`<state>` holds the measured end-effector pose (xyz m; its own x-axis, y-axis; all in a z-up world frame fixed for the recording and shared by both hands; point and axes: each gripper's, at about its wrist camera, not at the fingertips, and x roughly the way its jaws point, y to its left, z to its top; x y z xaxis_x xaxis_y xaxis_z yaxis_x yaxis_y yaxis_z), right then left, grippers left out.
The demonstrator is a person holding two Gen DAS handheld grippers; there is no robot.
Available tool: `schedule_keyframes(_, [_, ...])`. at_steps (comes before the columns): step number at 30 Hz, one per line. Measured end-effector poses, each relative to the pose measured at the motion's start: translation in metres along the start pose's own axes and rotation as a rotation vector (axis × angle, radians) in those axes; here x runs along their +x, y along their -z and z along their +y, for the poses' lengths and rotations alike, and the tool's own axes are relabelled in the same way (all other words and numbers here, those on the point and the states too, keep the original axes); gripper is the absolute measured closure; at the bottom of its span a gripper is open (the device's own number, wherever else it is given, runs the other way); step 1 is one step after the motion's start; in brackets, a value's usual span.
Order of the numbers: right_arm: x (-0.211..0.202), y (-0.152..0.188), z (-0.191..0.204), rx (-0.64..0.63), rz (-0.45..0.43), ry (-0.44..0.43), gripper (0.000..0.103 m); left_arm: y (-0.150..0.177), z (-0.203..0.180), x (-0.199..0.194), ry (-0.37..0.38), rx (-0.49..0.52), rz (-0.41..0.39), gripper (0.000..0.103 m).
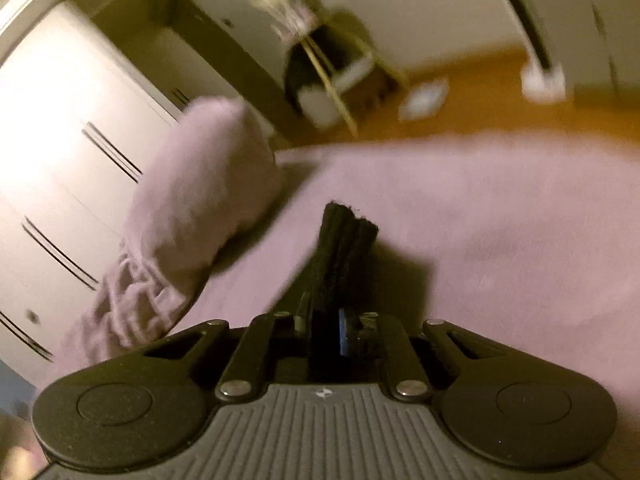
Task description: Fold small clothes
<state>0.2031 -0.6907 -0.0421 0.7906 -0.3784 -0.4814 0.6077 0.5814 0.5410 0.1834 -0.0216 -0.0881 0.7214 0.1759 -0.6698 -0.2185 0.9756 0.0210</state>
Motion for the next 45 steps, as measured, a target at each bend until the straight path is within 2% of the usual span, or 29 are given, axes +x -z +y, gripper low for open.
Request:
schedule_keyframes(3, [-0.011,-0.016,-0.003,-0.092,-0.053,0.081,0.092,0.002,0.001,-0.006,-0.010,0.007,0.007,0.000])
schedule_keyframes(6, [0.003,-0.019,-0.017,-0.075,0.018,0.130,0.090,0.005,0.001,-0.012,-0.016,0.006,0.019,0.000])
schedule_keyframes(10, [0.015,-0.008,-0.043,0.059,0.084,0.095,0.083,0.003,0.004,-0.022,-0.002,-0.002,0.053,0.000])
schedule_keyframes(12, [0.015,-0.003,-0.054,0.135,0.073,0.053,0.070,0.004,0.005,-0.027,-0.001,0.001,0.066,0.000])
schedule_keyframes(14, [0.014,-0.001,-0.063,0.181,0.060,0.032,0.068,0.005,0.005,-0.030,-0.010,0.011,0.067,0.000])
schedule_keyframes(16, [0.018,0.000,-0.065,0.189,0.053,0.028,0.069,0.006,0.003,-0.030,-0.024,0.025,0.072,0.000])
schedule_keyframes(17, [0.020,0.000,-0.064,0.176,0.054,0.037,0.076,0.006,0.003,-0.029,-0.029,0.029,0.075,0.000])
schedule_keyframes(18, [0.020,-0.001,-0.061,0.157,0.054,0.049,0.091,0.006,0.003,-0.029,-0.035,0.029,0.077,0.000])
schedule_keyframes(22, [0.005,-0.010,-0.037,0.049,0.012,0.066,0.092,0.004,0.003,-0.031,-0.031,0.024,0.084,0.000])
schedule_keyframes(24, [-0.010,-0.015,-0.008,-0.053,-0.025,0.051,0.092,0.004,0.005,-0.033,-0.023,0.033,0.081,0.000])
schedule_keyframes(30, [-0.063,-0.003,0.116,-0.350,-0.095,-0.104,0.092,0.003,0.018,-0.047,-0.031,0.044,0.055,0.000])
schedule_keyframes(33, [-0.088,0.026,0.192,-0.486,-0.079,-0.221,0.092,0.002,0.034,-0.053,-0.011,-0.004,0.060,0.000])
schedule_keyframes(36, [-0.102,0.073,0.254,-0.598,-0.046,-0.303,0.092,0.004,0.056,-0.057,0.001,-0.054,0.071,0.000])
schedule_keyframes(40, [-0.102,0.167,0.325,-0.727,0.056,-0.364,0.092,0.011,0.089,-0.063,0.002,-0.104,0.089,0.000])
schedule_keyframes(45, [-0.096,0.288,0.380,-0.887,0.181,-0.400,0.092,0.017,0.127,-0.071,-0.028,-0.100,0.087,0.000])
